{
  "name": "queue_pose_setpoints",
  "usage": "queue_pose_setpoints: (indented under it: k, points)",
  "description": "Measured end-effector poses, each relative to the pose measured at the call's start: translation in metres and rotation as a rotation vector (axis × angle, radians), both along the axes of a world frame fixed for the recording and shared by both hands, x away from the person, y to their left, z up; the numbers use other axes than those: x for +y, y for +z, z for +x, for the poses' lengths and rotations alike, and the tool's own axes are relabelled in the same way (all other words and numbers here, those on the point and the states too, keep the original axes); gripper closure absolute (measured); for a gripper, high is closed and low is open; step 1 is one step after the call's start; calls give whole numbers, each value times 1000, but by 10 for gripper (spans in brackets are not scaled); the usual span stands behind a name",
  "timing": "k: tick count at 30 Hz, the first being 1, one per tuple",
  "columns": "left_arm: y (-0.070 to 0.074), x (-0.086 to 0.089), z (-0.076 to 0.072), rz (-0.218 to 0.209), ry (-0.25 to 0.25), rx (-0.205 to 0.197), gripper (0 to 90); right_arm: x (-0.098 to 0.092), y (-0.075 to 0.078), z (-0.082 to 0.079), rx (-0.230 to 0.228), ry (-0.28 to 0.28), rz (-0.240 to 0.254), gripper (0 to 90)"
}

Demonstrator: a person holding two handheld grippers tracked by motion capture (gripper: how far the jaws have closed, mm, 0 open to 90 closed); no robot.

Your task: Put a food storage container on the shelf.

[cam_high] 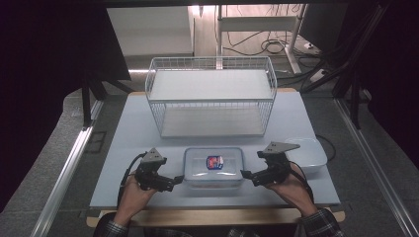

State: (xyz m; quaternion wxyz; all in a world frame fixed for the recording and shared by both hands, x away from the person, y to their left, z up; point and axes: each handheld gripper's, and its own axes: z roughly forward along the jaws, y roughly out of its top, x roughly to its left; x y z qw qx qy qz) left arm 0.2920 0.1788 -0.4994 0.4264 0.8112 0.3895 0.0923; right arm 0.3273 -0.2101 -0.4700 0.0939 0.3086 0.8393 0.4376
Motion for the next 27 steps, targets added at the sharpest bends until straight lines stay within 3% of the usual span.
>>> queue_pose_setpoints:
  k: [3, 4, 5, 7, 11, 12, 16, 19, 20, 24, 25, 26, 27]
  points:
    - [5, -2, 10, -41, -30, 18, 23, 8, 4, 2, 4, 19, -13, 25]
    - [5, -2, 10, -41, -30, 18, 24, 8, 4, 2, 4, 19, -13, 25]
    - [7, -3, 13, -49, -35, 21, 30, 14, 6, 4, -4, 23, -45, 32]
    - [10, -7, 20, -57, -54, 23, 33, 17, 8, 5, -8, 21, -47, 45]
    - [12, -16, 30, -41, -86, 26, 56, 26, 9, 14, 11, 12, -75, 80]
    - [10, -20, 35, -40, -95, 38, 56, 28, 5, 20, 36, 23, -76, 82]
    - [2, -25, 40, -39, -112, 69, 54, 29, -2, 24, 67, 25, -77, 79]
    - [-6, -26, 42, -78, -146, 120, 24, 26, -13, 27, 144, 26, -37, 58]
    - [-9, -25, 43, -98, -149, 135, 24, 26, -13, 27, 144, 26, -37, 58]
    - [-20, -26, 45, -171, -173, 221, 0, 26, -21, 32, 256, 31, 19, 45]
    - [-20, -26, 45, -171, -173, 221, 0, 26, -21, 32, 256, 31, 19, 45]
    - [-21, -25, 45, -178, -178, 230, 0, 24, -25, 35, 332, 53, 50, 59]
    - [-21, -24, 44, -178, -185, 240, 0, 24, -25, 35, 332, 53, 50, 59]
